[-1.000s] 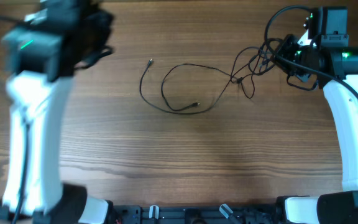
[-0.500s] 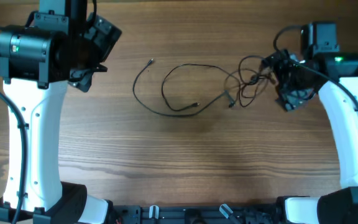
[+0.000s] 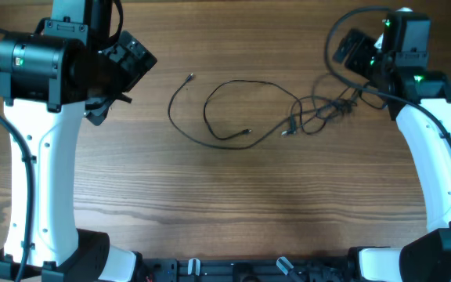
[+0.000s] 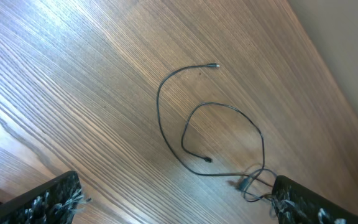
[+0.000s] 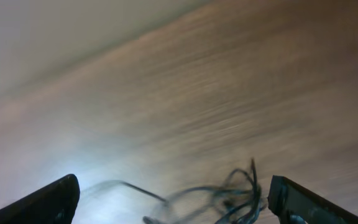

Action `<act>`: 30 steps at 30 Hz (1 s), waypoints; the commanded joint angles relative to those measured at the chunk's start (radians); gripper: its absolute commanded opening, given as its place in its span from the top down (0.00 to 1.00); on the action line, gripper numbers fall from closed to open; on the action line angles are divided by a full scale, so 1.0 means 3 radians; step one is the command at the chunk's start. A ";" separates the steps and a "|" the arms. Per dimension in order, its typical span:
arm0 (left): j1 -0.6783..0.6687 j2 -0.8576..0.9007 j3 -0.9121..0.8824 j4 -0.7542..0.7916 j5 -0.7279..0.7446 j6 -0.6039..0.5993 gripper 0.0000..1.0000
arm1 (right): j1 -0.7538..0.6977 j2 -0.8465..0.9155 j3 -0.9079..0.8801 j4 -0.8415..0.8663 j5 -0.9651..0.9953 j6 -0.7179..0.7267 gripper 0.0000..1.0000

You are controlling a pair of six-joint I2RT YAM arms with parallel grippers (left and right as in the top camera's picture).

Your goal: Untangle cables

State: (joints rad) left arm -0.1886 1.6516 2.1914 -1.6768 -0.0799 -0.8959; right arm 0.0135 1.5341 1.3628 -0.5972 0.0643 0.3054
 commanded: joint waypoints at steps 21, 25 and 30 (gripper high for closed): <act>-0.0173 -0.0027 -0.0005 -0.0024 -0.0173 0.0272 0.00 | 0.0013 0.0130 -0.1321 -0.1266 -0.0360 0.4950 0.00; -0.0173 -0.0019 -0.0006 -0.0024 -0.0174 0.0273 0.00 | 0.0006 0.0134 -0.1321 -0.0818 -0.0149 0.4857 0.00; -0.0173 -0.0008 -0.0006 -0.0025 -0.0174 0.0275 0.00 | 0.0006 0.0238 -0.1322 -0.0652 0.0051 0.4485 0.03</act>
State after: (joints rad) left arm -0.2371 1.6516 2.1914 -1.6836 -0.1081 -0.8307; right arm 0.0170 1.5700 0.9665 -0.7948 0.0059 1.6882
